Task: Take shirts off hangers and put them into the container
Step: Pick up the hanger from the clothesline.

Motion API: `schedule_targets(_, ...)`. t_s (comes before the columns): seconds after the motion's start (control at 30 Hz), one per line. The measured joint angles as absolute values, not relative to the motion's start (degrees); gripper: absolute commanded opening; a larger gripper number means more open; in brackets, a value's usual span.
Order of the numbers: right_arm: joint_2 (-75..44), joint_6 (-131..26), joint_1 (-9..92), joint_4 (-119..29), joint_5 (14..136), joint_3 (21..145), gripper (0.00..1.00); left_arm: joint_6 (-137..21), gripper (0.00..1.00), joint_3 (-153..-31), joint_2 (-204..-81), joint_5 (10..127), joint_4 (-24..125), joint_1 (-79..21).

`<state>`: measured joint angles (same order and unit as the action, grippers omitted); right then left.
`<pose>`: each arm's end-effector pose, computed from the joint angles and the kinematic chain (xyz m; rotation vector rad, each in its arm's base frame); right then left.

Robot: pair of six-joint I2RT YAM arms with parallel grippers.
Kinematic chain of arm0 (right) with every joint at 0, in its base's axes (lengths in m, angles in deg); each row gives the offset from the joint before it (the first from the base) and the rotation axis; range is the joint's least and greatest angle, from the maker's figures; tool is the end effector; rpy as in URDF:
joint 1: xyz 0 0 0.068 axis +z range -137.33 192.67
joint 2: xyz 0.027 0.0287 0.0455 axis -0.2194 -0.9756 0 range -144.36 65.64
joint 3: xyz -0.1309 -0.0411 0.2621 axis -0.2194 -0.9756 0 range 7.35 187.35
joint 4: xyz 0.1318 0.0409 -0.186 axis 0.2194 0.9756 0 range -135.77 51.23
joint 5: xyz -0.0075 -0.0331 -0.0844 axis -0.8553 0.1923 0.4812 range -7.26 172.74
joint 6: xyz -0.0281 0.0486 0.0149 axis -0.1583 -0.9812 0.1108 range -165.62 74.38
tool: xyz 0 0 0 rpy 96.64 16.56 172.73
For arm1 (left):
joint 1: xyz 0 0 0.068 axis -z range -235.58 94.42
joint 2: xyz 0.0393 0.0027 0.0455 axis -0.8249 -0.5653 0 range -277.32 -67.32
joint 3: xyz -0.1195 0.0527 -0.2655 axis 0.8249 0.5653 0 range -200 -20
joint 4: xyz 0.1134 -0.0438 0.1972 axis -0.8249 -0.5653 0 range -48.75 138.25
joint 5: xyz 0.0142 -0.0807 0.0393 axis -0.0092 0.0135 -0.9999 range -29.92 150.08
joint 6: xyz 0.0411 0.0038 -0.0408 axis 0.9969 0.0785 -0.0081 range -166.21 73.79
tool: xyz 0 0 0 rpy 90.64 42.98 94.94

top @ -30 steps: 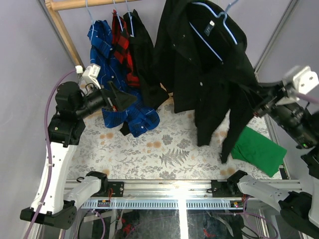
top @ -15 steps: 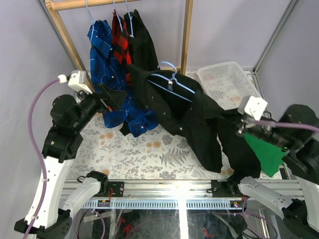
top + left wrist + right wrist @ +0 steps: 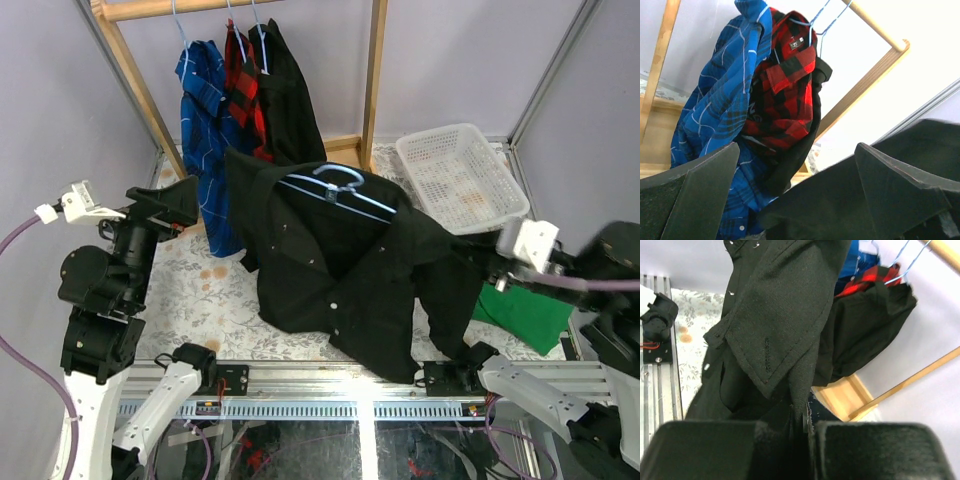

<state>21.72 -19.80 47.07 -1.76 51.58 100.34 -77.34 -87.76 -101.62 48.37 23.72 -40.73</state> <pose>0.0011 0.0268 0.5228 -1.1106 1.0339 0.5221 0.0410 -0.0021 0.4610 -0.3717 1.3896 -0.5175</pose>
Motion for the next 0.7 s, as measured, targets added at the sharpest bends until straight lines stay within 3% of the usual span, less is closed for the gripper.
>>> schedule_targets(0.2,15.6,-19.1,47.1,-3.2,48.3,91.7,0.0,-77.6,1.0,-87.8,-101.6,48.6,24.7,-40.7)
schedule_targets(0.47,2.3,-23.8,47.0,-9.1,42.5,79.8,0.0,-76.8,1.0,-88.4,-108.0,59.4,25.1,-40.7)
schedule_targets(0.7,4.0,-33.4,47.0,-16.4,39.7,71.8,0.0,-76.1,1.0,-82.2,-107.5,72.2,28.8,-40.7)
